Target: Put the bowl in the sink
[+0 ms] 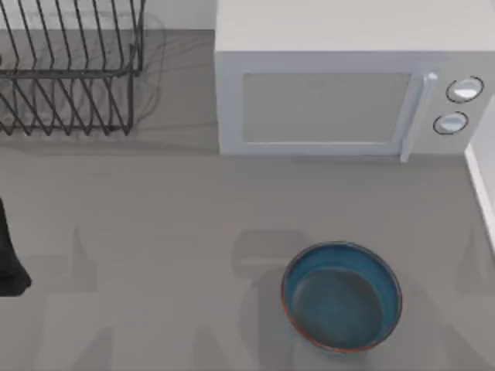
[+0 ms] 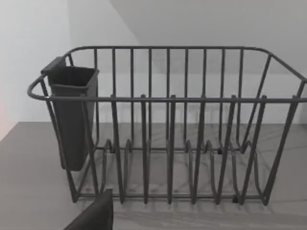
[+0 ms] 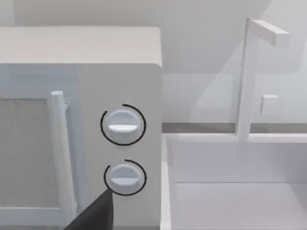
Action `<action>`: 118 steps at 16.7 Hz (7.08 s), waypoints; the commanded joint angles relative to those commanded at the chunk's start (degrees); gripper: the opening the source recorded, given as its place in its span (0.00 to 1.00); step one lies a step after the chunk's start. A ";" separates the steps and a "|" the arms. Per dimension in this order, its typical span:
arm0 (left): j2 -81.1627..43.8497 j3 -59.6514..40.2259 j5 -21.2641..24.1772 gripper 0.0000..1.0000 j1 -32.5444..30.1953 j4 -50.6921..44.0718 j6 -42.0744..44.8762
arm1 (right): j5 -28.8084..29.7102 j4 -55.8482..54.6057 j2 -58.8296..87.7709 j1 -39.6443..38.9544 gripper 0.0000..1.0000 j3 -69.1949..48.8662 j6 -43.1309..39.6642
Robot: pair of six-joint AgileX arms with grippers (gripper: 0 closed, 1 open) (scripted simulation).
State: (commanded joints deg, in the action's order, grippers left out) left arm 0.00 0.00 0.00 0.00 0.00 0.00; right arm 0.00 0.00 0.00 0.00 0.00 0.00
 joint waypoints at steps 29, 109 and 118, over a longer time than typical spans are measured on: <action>0.00 0.00 0.00 1.00 0.00 0.00 0.00 | 0.02 68.21 93.98 -33.97 1.00 -72.19 34.61; 0.00 0.00 0.00 1.00 0.00 0.00 0.00 | -14.84 -3.83 92.21 16.81 0.00 -40.35 13.58; 0.00 0.00 0.00 1.00 0.00 0.00 0.00 | -26.94 -47.71 86.89 29.16 0.00 -33.99 2.09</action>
State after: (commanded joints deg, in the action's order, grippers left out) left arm 0.00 0.00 0.00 0.00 0.00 0.00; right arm -26.94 -47.71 86.89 29.16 -33.99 2.09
